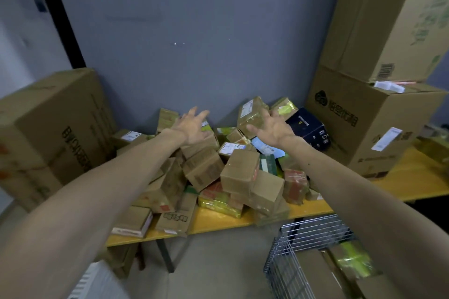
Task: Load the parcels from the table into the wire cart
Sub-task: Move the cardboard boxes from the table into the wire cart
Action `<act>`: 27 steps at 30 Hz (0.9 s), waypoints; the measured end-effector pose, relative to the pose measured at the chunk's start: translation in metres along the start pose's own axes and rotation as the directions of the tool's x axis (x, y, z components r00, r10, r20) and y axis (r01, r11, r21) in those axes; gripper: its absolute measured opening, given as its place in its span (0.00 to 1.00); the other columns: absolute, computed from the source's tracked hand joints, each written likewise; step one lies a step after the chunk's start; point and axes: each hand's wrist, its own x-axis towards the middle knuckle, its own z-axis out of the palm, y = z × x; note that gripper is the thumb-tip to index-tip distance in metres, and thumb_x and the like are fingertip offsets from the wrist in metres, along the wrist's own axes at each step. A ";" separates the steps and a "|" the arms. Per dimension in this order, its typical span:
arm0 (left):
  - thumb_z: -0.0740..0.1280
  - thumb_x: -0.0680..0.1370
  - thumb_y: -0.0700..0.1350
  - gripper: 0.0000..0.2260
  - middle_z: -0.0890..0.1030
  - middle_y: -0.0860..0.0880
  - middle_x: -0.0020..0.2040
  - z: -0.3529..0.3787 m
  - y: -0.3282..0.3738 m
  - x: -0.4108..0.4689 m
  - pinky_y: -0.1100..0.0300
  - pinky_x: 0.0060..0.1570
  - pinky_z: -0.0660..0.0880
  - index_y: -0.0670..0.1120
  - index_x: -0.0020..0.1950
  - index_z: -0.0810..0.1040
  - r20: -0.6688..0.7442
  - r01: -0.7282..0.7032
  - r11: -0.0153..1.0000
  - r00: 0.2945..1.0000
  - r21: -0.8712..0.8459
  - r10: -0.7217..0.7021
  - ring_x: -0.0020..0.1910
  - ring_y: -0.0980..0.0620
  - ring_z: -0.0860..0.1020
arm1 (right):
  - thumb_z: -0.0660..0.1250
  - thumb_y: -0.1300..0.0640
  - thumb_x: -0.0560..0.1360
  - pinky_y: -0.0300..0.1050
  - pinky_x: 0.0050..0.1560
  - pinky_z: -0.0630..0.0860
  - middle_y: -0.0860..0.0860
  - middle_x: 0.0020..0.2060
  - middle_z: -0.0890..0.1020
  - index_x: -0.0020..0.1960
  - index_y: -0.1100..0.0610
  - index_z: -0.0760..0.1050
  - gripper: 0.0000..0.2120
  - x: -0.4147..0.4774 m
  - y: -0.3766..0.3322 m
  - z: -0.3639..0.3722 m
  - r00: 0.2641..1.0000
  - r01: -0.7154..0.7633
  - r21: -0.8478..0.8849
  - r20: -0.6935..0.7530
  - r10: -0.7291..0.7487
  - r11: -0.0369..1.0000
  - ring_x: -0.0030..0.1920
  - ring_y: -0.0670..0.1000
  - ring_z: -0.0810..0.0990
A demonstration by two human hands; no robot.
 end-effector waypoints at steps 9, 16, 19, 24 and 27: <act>0.64 0.80 0.56 0.31 0.53 0.44 0.80 0.021 -0.051 0.013 0.43 0.73 0.61 0.53 0.79 0.55 0.029 0.088 0.996 0.996 -0.009 -0.088 0.76 0.38 0.60 | 0.59 0.38 0.79 0.63 0.68 0.65 0.62 0.74 0.58 0.78 0.55 0.53 0.36 0.043 -0.041 0.038 1.000 -0.016 -0.047 0.024 0.018 0.999 0.74 0.64 0.56; 0.65 0.80 0.56 0.31 0.55 0.43 0.79 0.054 -0.059 0.028 0.42 0.74 0.59 0.53 0.79 0.55 0.076 0.212 0.976 0.975 -0.046 -0.208 0.75 0.37 0.61 | 0.57 0.33 0.76 0.63 0.64 0.69 0.61 0.73 0.59 0.77 0.55 0.55 0.38 0.085 -0.044 0.086 0.996 -0.012 -0.080 0.084 0.018 0.997 0.72 0.63 0.59; 0.64 0.80 0.56 0.32 0.51 0.46 0.81 0.073 -0.064 0.031 0.43 0.75 0.58 0.53 0.80 0.54 0.116 0.249 0.967 0.964 -0.057 -0.241 0.77 0.39 0.58 | 0.58 0.30 0.75 0.62 0.63 0.70 0.61 0.73 0.59 0.77 0.57 0.54 0.42 0.092 -0.040 0.113 0.992 -0.020 -0.142 0.124 0.038 0.990 0.71 0.64 0.61; 0.63 0.81 0.57 0.31 0.49 0.44 0.81 0.105 -0.069 0.037 0.45 0.76 0.56 0.53 0.80 0.54 0.207 0.288 0.957 0.939 -0.034 -0.275 0.78 0.40 0.54 | 0.55 0.28 0.74 0.66 0.63 0.69 0.63 0.75 0.56 0.78 0.55 0.54 0.43 0.097 -0.030 0.158 0.954 -0.103 -0.236 0.252 0.163 0.966 0.73 0.67 0.57; 0.62 0.81 0.56 0.31 0.49 0.44 0.81 0.121 -0.073 0.042 0.45 0.76 0.55 0.53 0.80 0.53 0.236 0.297 0.954 0.930 -0.035 -0.281 0.79 0.40 0.53 | 0.54 0.28 0.75 0.66 0.62 0.71 0.63 0.77 0.49 0.79 0.56 0.50 0.44 0.100 -0.025 0.178 0.923 -0.135 -0.272 0.314 0.220 0.953 0.76 0.67 0.50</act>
